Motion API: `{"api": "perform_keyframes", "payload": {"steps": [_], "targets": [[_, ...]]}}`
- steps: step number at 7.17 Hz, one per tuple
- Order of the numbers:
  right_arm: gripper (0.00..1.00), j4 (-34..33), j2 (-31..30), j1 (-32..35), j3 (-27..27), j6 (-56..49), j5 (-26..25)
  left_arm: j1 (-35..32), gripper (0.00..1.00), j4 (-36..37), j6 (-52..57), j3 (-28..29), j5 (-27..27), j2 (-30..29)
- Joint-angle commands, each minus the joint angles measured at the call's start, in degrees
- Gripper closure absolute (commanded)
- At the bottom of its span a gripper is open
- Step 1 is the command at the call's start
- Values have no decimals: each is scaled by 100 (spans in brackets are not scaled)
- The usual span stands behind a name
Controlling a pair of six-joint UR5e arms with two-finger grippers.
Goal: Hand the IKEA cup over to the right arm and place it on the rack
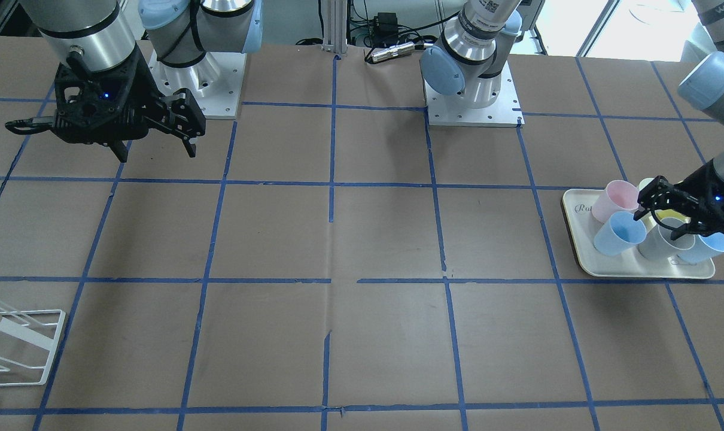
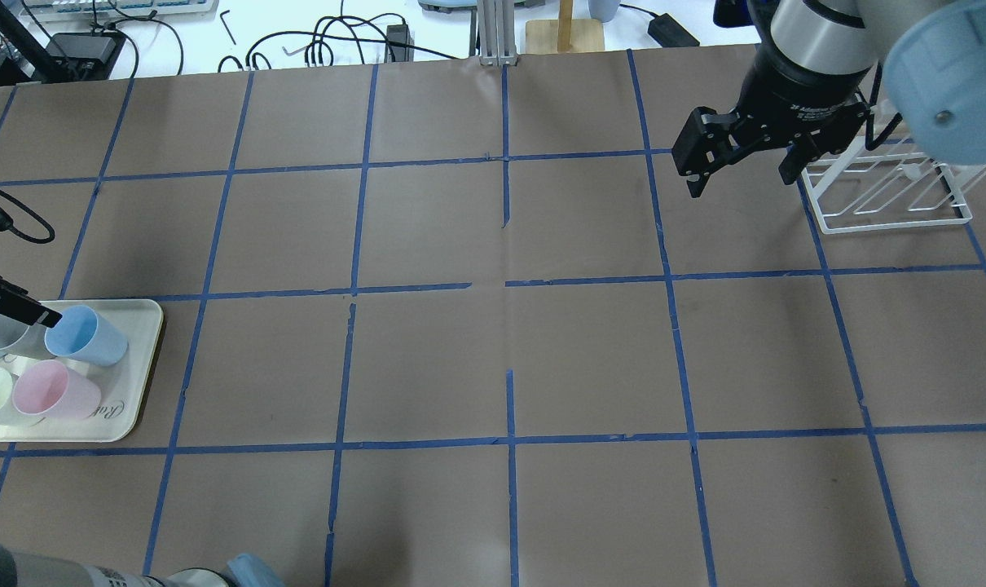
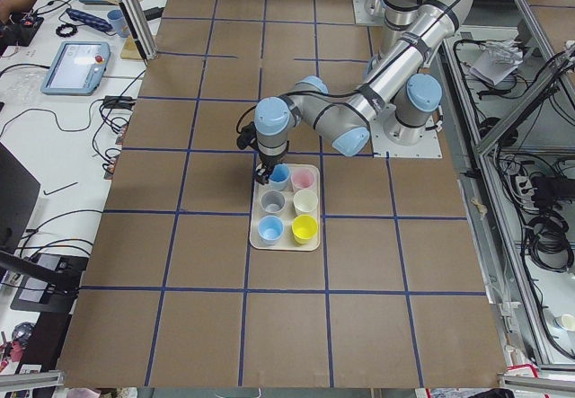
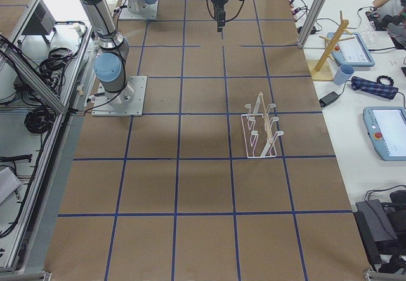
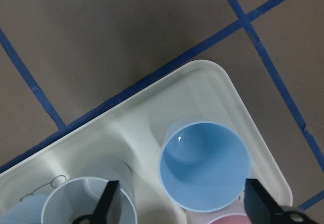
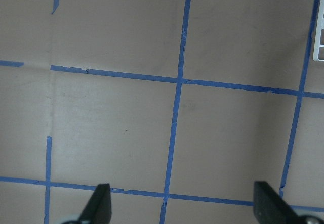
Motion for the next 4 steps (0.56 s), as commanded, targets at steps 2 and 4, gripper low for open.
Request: {"api": "perform_keyframes", "payload": {"steps": [2, 4], "targets": [[0, 0, 0, 5, 0, 9, 0, -55, 20, 301, 2, 3, 3, -301], [0, 0, 0, 5, 0, 9, 0, -300, 22, 318, 2, 20, 343, -319]]}}
